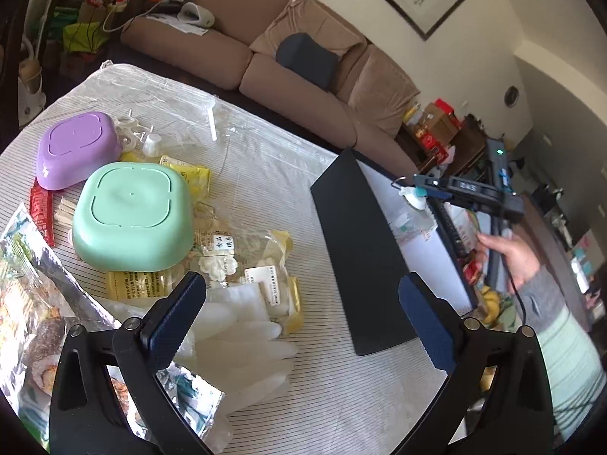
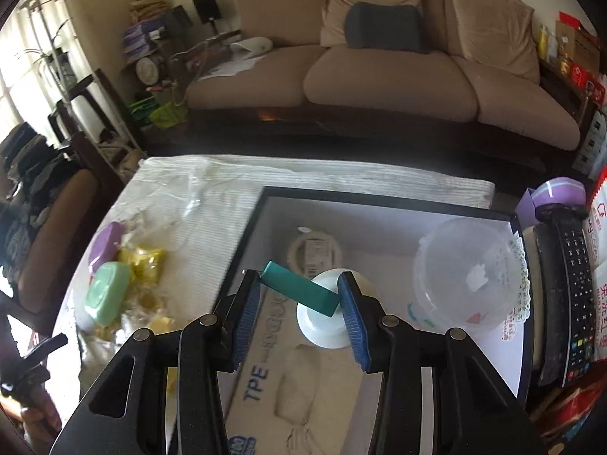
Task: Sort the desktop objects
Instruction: 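Carry the white cap into the black box and open the right gripper, then withdraw the right gripper from the black box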
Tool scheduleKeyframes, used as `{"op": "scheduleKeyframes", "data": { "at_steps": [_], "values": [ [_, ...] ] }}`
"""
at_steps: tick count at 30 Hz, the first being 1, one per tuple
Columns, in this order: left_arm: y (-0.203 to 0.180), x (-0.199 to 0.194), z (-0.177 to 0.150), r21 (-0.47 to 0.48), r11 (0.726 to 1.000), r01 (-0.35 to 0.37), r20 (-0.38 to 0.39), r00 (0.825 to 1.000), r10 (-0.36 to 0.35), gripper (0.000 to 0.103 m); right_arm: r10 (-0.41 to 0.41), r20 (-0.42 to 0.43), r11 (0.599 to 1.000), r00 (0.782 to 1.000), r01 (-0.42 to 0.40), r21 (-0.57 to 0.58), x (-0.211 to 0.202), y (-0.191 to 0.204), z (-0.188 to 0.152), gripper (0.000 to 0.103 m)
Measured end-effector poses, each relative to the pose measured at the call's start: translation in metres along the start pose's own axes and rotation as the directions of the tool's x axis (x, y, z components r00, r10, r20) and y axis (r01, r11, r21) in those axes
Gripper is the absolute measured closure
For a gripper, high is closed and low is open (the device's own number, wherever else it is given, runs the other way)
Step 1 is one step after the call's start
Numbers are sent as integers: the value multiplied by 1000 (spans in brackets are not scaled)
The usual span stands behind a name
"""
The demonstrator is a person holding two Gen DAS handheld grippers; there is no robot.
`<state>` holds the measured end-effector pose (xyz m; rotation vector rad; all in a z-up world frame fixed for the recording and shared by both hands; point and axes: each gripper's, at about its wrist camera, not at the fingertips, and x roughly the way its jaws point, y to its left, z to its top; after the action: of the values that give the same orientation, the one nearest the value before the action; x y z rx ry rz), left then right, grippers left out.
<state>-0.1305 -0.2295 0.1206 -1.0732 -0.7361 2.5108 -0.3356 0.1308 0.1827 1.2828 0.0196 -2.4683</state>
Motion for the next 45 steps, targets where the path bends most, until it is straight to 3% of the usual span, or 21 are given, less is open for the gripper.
{"op": "scheduleKeyframes", "data": {
  "at_steps": [3, 8, 19, 26, 36, 42, 45],
  "values": [
    [4, 5, -1, -3, 1000, -17, -14, 1000, 17, 1, 15, 2, 1000, 1000, -15, 13, 27, -12, 7, 59],
    [8, 10, 0, 17, 999, -50, -22, 998, 51, 1, -53, -47, 997, 997, 51, -50, 66, -21, 10, 59],
    [-24, 19, -2, 85, 994, -69, -18, 997, 71, 1, -184, -54, 971, 982, 173, -165, 87, -24, 9, 57],
    [-66, 18, 0, 97, 994, -43, -1, 999, 44, 1, -106, 3, 983, 994, 105, -150, 27, -10, -8, 53],
    [-133, 38, -6, 183, 979, -91, 5, 996, 91, 1, -38, 37, 982, 999, 44, -186, -86, 21, -65, 43],
    [-151, 47, -16, 179, 982, -59, -22, 998, 64, 1, -60, 48, 977, 997, 69, -201, -122, 33, -104, 43],
    [-162, 44, -21, 216, 975, -60, -16, 998, 64, 1, -90, 88, 973, 992, 107, -205, -141, 38, -121, 35]
  ]
}}
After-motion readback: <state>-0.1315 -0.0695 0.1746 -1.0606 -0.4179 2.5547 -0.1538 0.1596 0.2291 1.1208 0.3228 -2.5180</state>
